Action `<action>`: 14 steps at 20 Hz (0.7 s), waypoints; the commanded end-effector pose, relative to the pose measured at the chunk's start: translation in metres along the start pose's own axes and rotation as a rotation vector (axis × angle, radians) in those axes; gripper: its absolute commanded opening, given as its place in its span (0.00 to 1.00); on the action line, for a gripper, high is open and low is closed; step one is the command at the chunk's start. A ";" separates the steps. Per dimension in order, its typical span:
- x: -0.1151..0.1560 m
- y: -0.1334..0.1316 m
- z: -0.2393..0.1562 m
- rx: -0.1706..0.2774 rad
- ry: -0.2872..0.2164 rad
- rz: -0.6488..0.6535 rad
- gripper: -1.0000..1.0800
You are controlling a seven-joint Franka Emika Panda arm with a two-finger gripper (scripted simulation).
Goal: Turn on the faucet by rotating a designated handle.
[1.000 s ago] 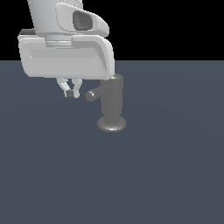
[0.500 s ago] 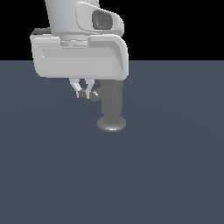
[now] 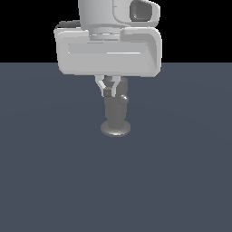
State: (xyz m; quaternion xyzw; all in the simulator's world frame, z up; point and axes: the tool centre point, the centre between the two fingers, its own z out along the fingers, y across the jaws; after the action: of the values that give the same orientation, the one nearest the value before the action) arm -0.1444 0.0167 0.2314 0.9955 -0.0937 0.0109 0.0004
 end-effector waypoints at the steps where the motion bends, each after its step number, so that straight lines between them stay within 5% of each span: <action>1: 0.002 0.028 0.012 -0.001 -0.022 0.030 0.00; 12: 0.011 0.087 0.012 -0.001 -0.022 0.030 0.00; 14: 0.022 0.068 -0.005 -0.001 0.023 0.000 0.00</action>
State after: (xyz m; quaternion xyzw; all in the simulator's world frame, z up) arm -0.1360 -0.0541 0.2363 0.9954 -0.0932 0.0218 0.0016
